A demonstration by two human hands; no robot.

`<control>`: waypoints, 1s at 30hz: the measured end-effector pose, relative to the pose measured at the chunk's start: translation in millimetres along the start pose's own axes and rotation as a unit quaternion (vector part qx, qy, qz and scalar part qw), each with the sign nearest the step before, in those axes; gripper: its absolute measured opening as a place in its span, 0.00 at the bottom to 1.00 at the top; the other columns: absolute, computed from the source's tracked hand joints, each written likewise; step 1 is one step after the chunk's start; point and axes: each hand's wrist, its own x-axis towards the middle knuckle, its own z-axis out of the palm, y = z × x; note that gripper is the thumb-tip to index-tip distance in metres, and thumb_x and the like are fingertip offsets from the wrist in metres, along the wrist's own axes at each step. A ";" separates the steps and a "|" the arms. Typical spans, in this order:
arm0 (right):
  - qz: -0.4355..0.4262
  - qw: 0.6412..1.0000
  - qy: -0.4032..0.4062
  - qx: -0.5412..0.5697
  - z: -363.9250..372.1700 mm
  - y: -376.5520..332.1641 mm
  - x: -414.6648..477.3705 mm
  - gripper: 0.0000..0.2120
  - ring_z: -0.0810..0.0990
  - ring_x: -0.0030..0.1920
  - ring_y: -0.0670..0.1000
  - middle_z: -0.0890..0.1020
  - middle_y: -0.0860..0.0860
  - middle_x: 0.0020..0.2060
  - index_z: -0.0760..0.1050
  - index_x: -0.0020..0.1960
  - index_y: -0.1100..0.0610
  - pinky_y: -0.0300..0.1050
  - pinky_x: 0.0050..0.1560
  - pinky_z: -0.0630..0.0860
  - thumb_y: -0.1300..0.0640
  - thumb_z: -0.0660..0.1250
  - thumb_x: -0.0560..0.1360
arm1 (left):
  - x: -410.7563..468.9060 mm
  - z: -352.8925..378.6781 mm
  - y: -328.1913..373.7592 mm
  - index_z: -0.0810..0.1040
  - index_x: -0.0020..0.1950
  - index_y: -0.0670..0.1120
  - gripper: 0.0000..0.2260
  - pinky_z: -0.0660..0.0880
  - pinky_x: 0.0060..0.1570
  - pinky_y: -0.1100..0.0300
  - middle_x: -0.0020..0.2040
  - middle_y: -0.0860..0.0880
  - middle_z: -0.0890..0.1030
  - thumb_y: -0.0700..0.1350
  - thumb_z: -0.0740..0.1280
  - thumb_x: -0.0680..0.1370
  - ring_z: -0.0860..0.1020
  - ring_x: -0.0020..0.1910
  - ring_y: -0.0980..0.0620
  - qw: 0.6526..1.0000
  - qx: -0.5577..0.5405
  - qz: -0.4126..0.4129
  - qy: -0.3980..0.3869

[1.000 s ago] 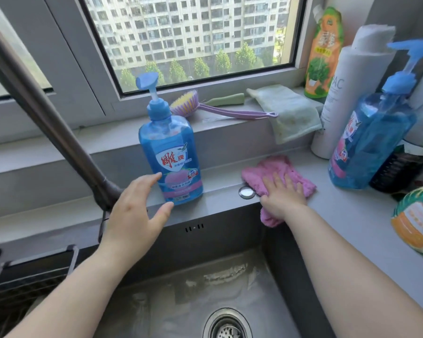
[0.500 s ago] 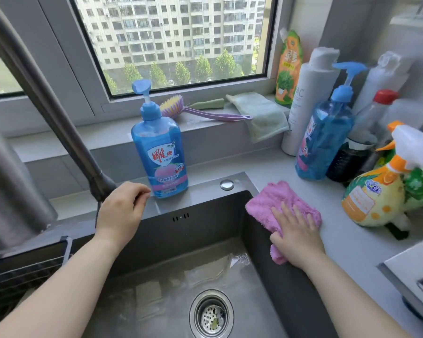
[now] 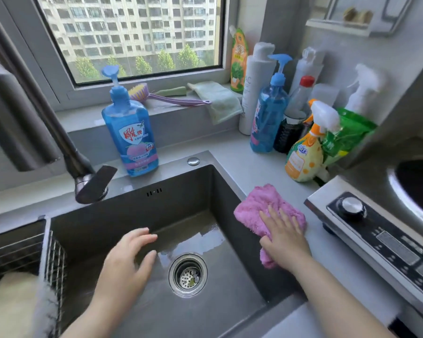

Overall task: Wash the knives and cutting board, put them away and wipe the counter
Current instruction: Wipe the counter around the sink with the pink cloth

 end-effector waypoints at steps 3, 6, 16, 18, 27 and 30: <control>-0.005 1.000 -0.019 -0.023 12.5 23.1 -53.1 0.39 0.38 0.76 0.48 0.40 0.46 0.76 0.41 0.76 0.45 0.47 0.73 0.35 0.46 0.38 0.64 | -36.6 11.0 4.0 0.74 0.49 0.56 0.10 0.59 0.55 0.81 0.49 0.66 0.78 0.51 0.59 0.70 0.74 0.49 0.63 0.990 0.002 0.119 -0.070; -0.002 0.999 -0.041 0.006 7.7 40.9 -64.2 0.29 0.39 0.76 0.46 0.42 0.45 0.76 0.43 0.76 0.45 0.45 0.73 0.35 0.47 0.44 0.76 | -65.0 18.4 4.7 0.71 0.46 0.57 0.06 0.62 0.48 0.81 0.41 0.63 0.79 0.52 0.59 0.71 0.74 0.43 0.63 0.983 -0.010 0.140 -0.118; 0.019 0.999 0.030 0.026 16.0 26.7 -52.5 0.29 0.43 0.76 0.51 0.45 0.49 0.77 0.46 0.76 0.50 0.47 0.74 0.38 0.56 0.52 0.78 | -162.1 8.5 11.1 0.69 0.44 0.81 0.15 0.65 0.47 0.81 0.46 0.82 0.71 0.75 0.54 0.59 0.71 0.56 0.71 0.989 0.041 -0.071 -0.120; -0.012 0.999 0.009 0.042 13.9 41.7 -65.9 0.28 0.43 0.76 0.49 0.46 0.48 0.77 0.48 0.76 0.49 0.46 0.74 0.38 0.57 0.52 0.78 | -166.7 10.4 18.8 0.76 0.59 0.61 0.31 0.69 0.52 0.69 0.57 0.64 0.78 0.69 0.51 0.62 0.76 0.58 0.59 0.980 0.091 -0.082 -0.158; 0.035 0.997 0.049 0.045 34.2 81.5 -137.0 0.27 0.46 0.76 0.53 0.48 0.51 0.77 0.51 0.76 0.53 0.48 0.75 0.41 0.52 0.49 0.77 | -179.3 23.2 50.0 0.83 0.42 0.39 0.22 0.78 0.41 0.47 0.37 0.45 0.85 0.52 0.55 0.72 0.82 0.34 0.43 0.958 0.256 -0.085 -0.103; -0.084 0.996 0.021 0.004 50.1 40.6 -152.2 0.38 0.43 0.76 0.54 0.44 0.54 0.77 0.46 0.76 0.54 0.49 0.74 0.39 0.43 0.39 0.67 | -181.6 29.7 54.7 0.82 0.50 0.38 0.16 0.69 0.59 0.42 0.48 0.42 0.84 0.47 0.59 0.76 0.81 0.48 0.40 0.961 0.230 -0.141 -0.061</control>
